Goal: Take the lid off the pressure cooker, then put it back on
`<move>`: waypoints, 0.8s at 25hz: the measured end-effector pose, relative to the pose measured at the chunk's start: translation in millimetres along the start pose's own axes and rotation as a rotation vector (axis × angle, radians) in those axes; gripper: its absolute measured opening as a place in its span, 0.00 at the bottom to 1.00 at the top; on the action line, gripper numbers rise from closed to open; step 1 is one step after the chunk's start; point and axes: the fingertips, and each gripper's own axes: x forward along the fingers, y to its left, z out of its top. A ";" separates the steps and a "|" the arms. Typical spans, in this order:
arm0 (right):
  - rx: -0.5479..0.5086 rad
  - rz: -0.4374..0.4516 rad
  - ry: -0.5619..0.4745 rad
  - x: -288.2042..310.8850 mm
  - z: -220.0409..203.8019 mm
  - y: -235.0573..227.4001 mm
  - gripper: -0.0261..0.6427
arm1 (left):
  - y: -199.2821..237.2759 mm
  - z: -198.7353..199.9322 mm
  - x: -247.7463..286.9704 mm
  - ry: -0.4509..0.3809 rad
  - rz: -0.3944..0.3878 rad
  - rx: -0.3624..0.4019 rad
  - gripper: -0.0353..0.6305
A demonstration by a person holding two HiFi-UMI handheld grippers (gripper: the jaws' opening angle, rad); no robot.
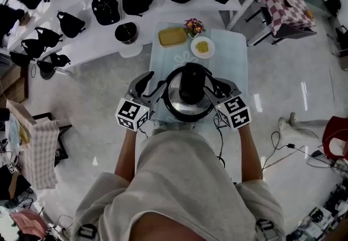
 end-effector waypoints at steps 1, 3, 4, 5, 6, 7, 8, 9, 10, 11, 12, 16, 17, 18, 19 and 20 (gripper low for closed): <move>0.046 -0.042 -0.045 -5.4 1.1 -7.6 0.25 | 1.1 1.1 0.2 -0.003 0.008 0.004 0.37; 0.121 -0.127 -0.117 -16.7 -0.1 -23.2 0.20 | 2.9 3.7 0.4 -0.016 0.025 0.006 0.28; 0.154 -0.168 -0.145 -22.6 -1.8 -30.8 0.17 | 3.8 5.1 0.4 -0.023 0.031 0.005 0.24; 0.186 -0.210 -0.169 -29.0 -3.9 -38.2 0.15 | 4.5 6.2 0.5 -0.028 0.034 0.005 0.21; 0.217 -0.253 -0.191 -36.3 -6.6 -45.7 0.11 | 5.0 7.0 0.6 -0.029 0.035 0.007 0.18; 0.246 -0.295 -0.212 -44.3 -9.9 -52.9 0.09 | 5.3 7.4 0.6 -0.029 0.036 0.010 0.16; 0.273 -0.334 -0.232 -52.8 -13.9 -59.2 0.06 | 5.6 7.3 0.4 -0.027 0.037 0.013 0.15; 0.299 -0.366 -0.252 -61.1 -18.4 -64.4 0.04 | 6.3 6.7 -0.1 -0.024 0.041 0.016 0.13; 0.323 -0.390 -0.270 -68.6 -23.2 -68.4 0.04 | 7.7 5.7 -0.7 -0.022 0.047 0.018 0.11; 0.342 -0.407 -0.282 -74.5 -28.2 -71.1 0.04 | 9.6 4.4 -1.4 -0.018 0.054 0.018 0.09; 0.352 -0.421 -0.288 -78.9 -33.3 -72.7 0.04 | 11.4 3.0 -2.1 -0.015 0.060 0.017 0.08; 0.345 -0.446 -0.272 -86.0 -47.7 -72.2 0.04 | 13.7 -1.0 -2.4 -0.001 0.065 0.014 0.07; 0.342 -0.446 -0.269 -86.1 -48.7 -71.3 0.04 | 13.6 -1.2 -2.0 0.001 0.064 0.016 0.07; 0.340 -0.445 -0.267 -85.7 -48.9 -70.6 0.04 | 13.1 -1.0 -1.5 0.002 0.064 0.019 0.07; 0.338 -0.443 -0.267 -84.9 -48.3 -70.0 0.04 | 12.6 -0.9 -1.1 0.003 0.063 0.023 0.07; 0.334 -0.440 -0.267 -83.9 -47.2 -69.4 0.04 | 11.9 -1.1 -0.8 0.004 0.062 0.027 0.07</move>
